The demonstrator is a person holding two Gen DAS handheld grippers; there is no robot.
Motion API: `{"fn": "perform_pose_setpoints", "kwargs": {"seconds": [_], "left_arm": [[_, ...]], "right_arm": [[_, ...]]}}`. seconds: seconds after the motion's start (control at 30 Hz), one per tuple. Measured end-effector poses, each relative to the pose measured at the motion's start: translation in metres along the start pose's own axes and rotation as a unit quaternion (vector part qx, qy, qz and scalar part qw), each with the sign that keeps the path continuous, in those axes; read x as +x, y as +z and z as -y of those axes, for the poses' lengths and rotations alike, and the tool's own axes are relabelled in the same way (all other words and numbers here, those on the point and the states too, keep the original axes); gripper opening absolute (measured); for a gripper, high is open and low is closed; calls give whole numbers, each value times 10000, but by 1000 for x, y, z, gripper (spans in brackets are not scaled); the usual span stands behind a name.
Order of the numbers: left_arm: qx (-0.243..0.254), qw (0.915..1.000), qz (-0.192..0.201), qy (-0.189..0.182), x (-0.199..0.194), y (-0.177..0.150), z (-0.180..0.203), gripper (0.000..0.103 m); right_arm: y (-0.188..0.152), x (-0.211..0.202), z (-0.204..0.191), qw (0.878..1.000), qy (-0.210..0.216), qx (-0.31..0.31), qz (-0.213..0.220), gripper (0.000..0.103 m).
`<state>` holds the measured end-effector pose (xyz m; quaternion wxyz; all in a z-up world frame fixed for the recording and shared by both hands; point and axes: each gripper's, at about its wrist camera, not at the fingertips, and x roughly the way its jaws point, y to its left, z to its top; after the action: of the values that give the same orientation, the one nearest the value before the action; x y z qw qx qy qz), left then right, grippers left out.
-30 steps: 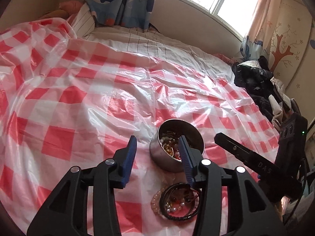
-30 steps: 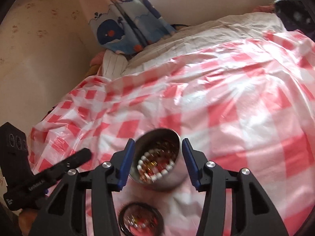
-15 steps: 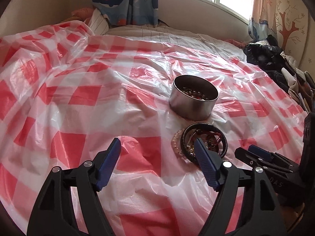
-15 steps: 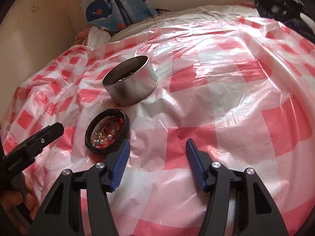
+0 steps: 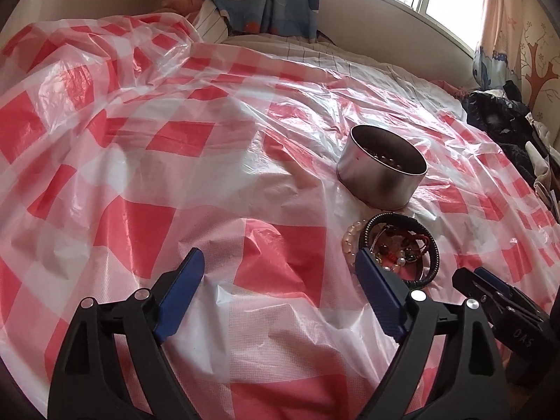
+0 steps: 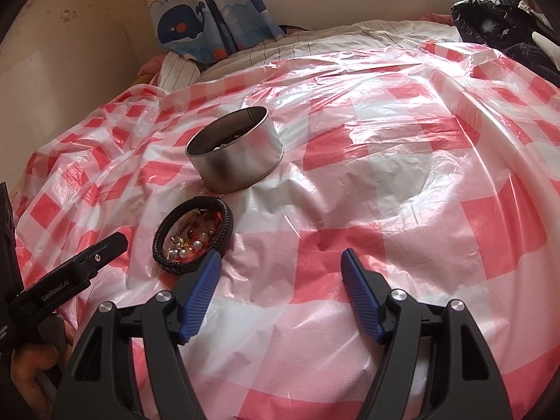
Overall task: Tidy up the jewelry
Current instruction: 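Move the left tool onto the black pearl bangle and close on it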
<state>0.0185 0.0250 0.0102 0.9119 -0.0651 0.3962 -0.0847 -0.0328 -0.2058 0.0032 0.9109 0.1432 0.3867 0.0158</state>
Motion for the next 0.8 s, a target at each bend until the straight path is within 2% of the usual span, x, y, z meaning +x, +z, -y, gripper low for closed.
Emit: {"fn": "perform_pose_setpoints", "kwargs": {"seconds": [0.6,0.8], "left_arm": [[143,9997,-115,145,5,-2,7,89],[177,9998,-70,60,4,-1,8,89]], "right_arm": [[-1,-1,0,10000,28,-10,31,71],[0,-1,0,10000,23,-3,46,71]]}}
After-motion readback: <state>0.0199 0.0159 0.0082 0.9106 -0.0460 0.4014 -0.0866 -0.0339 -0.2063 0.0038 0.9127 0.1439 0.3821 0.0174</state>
